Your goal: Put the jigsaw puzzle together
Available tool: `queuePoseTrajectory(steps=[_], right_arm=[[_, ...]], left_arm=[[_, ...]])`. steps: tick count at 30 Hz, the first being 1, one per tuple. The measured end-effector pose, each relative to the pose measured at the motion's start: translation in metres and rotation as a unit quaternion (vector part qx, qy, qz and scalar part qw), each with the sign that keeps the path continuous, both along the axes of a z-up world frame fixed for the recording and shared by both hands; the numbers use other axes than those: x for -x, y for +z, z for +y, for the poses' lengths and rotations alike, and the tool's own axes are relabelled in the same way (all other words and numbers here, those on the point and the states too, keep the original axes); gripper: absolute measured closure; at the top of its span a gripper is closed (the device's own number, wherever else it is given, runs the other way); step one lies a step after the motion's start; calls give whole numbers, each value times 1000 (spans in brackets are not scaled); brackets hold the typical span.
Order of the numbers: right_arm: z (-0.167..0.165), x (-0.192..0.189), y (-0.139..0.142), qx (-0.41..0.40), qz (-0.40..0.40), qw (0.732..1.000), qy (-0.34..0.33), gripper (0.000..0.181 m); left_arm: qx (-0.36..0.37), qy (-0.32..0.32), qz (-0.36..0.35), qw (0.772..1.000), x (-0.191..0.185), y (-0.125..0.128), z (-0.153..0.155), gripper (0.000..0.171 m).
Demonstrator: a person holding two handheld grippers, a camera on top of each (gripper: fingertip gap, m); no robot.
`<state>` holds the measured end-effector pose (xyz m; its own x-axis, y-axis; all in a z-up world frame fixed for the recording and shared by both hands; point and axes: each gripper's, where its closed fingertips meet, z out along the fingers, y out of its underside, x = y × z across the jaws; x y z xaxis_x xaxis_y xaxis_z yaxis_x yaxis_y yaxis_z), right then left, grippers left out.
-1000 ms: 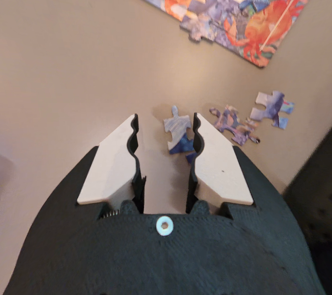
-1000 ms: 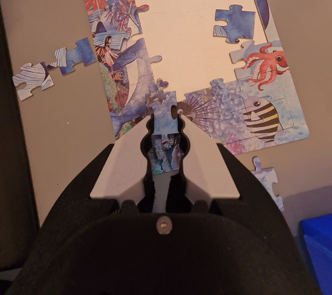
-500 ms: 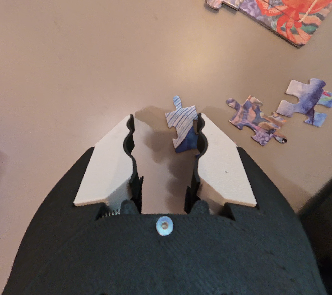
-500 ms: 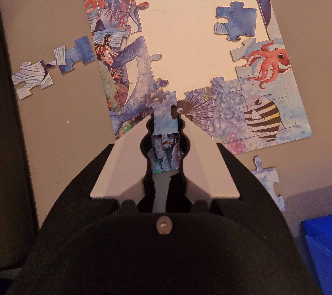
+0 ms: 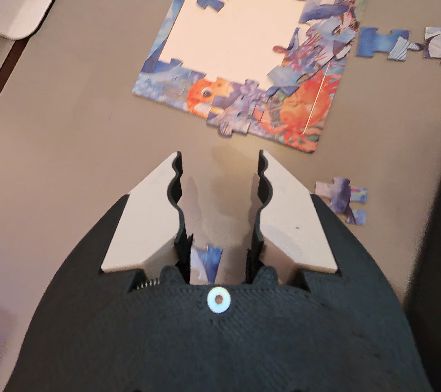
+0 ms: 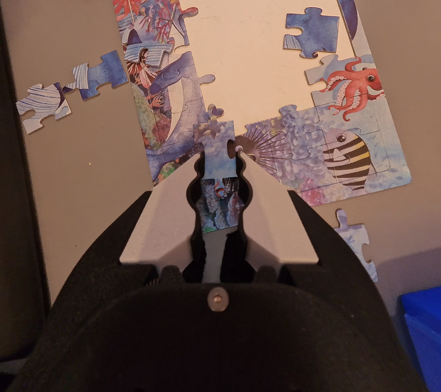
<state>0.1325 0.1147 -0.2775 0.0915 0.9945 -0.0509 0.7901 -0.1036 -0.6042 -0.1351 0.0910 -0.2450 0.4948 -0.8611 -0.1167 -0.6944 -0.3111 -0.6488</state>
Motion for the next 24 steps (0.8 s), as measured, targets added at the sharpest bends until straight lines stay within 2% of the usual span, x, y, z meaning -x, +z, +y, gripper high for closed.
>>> queuePoseTrajectory(steps=[4, 6, 11, 18, 21, 22, 23, 24], right_arm=[[0, 0, 0, -1, 1, 1000, 0, 157], [1, 0, 1, -2, 2, 1000, -1, 157], [0, 1, 3, -3, 5, 1000, 0, 157], [0, 1, 3, -4, 4, 1000, 1, 157], [0, 1, 3, -4, 5, 1000, 0, 157], [0, 0, 3, -4, 5, 1000, 0, 157], [0, 0, 3, -4, 5, 1000, -1, 157], [1, -1, 3, -3, 6, 1000, -1, 157]], left_arm=[[-21, -33, 29, 999, -37, -14, 12, 114], [-19, -34, 50, 998, -42, -24, 15, 114], [-3, -24, 53, 998, -40, -37, 20, 118], [18, -36, 24, 999, -47, -40, 17, 139], [20, -36, 20, 999, -47, -40, 17, 141], [19, -38, 20, 999, -47, -40, 17, 146], [13, -35, 22, 999, -46, -39, 19, 159], [14, -33, 22, 999, -46, -39, 19, 159]])
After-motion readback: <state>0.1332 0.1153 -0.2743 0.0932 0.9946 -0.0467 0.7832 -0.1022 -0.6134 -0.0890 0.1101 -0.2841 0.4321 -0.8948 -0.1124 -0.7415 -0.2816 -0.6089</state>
